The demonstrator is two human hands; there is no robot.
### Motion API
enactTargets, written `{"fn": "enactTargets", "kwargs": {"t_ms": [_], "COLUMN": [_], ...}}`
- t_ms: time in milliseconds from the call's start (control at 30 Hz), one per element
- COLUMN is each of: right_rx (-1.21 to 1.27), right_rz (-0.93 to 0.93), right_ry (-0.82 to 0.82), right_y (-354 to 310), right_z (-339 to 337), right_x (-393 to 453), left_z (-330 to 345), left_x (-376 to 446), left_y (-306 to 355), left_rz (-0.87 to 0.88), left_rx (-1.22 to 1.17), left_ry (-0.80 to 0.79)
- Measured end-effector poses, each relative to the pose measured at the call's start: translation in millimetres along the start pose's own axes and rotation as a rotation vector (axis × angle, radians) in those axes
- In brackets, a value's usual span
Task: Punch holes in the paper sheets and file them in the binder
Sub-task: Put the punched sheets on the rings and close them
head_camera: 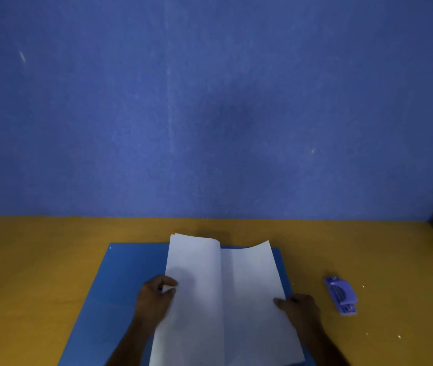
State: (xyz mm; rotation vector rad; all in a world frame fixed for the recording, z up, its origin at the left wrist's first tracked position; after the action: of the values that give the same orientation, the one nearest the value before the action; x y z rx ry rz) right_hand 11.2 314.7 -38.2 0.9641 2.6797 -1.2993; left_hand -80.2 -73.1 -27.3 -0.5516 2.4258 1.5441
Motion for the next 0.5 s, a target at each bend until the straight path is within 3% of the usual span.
{"fn": "enactTargets", "kwargs": {"t_ms": [300,500], "right_rx": [0.425,0.433], "right_rz": [-0.211,-0.415], "right_ry": [-0.192,-0.270], "right_y": [-82,-138], "right_z": [23,58], "right_x": [-26,-53], "left_z": [40,54], "left_x": [-24,-44], "left_y": [44,66], "left_rz": [0.060,0.043], "left_rx": [-0.173,-0.242], "left_ry": [-0.151,-0.206]}}
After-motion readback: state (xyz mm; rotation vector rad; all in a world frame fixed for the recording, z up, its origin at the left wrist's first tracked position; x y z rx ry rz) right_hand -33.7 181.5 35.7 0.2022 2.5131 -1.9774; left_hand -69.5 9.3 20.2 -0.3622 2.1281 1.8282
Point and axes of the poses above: each hand's wrist, its own x-axis towards the middle knuckle, its own z-axis out of the palm, y = z × x, the point moved 9 cm from there along x, towards the middle knuckle, and after that the axes turned 12 degrees about -z, right-handed, at the moved point
